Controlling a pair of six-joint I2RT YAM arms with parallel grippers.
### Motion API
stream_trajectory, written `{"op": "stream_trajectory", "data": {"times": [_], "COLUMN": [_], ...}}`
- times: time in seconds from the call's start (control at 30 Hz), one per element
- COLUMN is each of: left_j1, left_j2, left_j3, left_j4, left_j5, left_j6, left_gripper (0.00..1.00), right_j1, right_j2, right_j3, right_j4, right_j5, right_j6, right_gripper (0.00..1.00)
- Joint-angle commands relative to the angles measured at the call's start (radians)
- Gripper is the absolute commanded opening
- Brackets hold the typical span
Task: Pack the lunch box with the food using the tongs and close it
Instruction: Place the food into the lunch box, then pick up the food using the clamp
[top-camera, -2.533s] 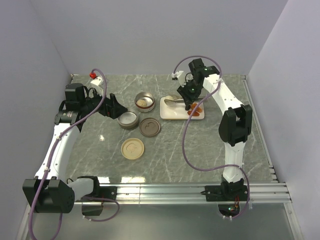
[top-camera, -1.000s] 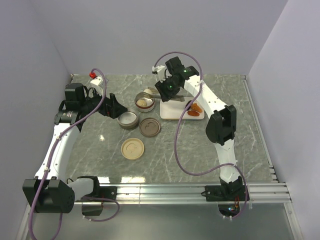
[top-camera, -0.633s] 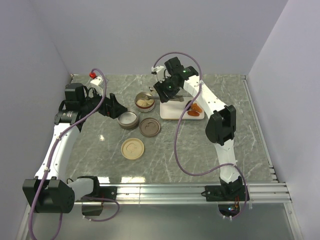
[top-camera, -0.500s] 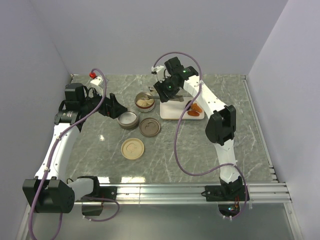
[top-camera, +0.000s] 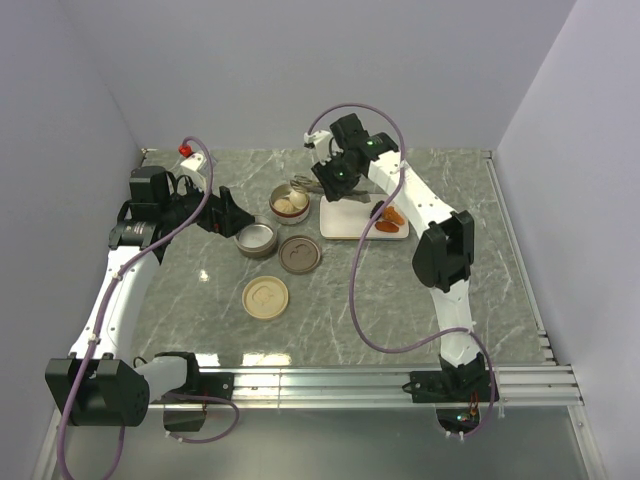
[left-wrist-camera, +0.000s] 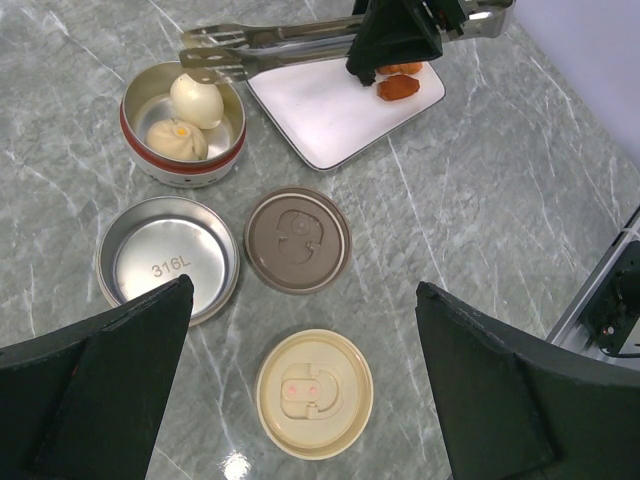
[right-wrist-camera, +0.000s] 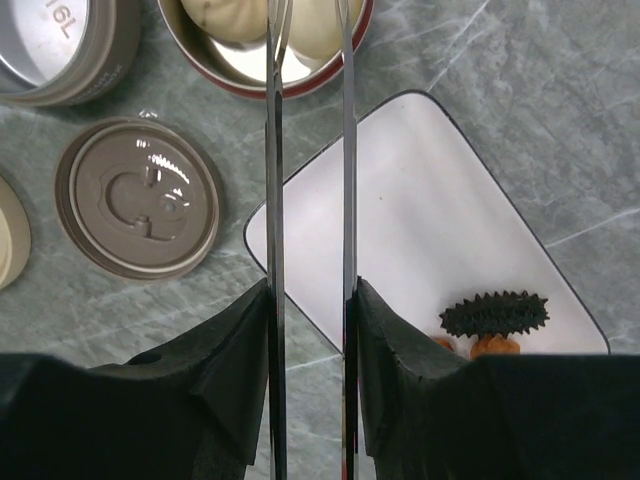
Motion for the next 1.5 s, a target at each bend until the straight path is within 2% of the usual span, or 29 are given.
{"op": "stream_trajectory", "data": {"times": [0.0,0.4,0.9,1.07,1.2,1.47], "left_j1": [0.004,0.004,0.004,0.004,0.004,0.010], "left_j2": [-0.019,-0.014,-0.016,-0.019,-0.021,-0.033], "left_j3": [0.035,0.029,0.024,0.041,0.072,0.126], "left_j4": [0.009,0.023,0.022,0.008,-0.018,-0.069], "left_j5": [-0.006,-0.006,-0.011,-0.014,-0.031,-0.058], "left_j6": [0.009,-0.005,0.000,0.009,0.063,0.130], "left_gripper": [0.99,0.99,0.99,0.99,0.99,0.99], "right_j1": [0.017,0.037,0.040,0.039,0.031,-0.097], "right_j2": [-0.074,0.013,0.048,-0.024,-0.131,-0.303], "right_j3": [-0.017,0.026,0.047,0.046,0.035,-0.098], "right_j4": [-0.018,-0.017,-0.018,-0.017,-0.021,-0.054], "right_j5": [0.007,0.094,0.085,0.037,0.030,-0.078], "right_j6": [-0.027,-0.018,0.002,0.019,0.021,0.031], "right_gripper": [0.42,0.41,0.41,0.42,0.48,0.52]}}
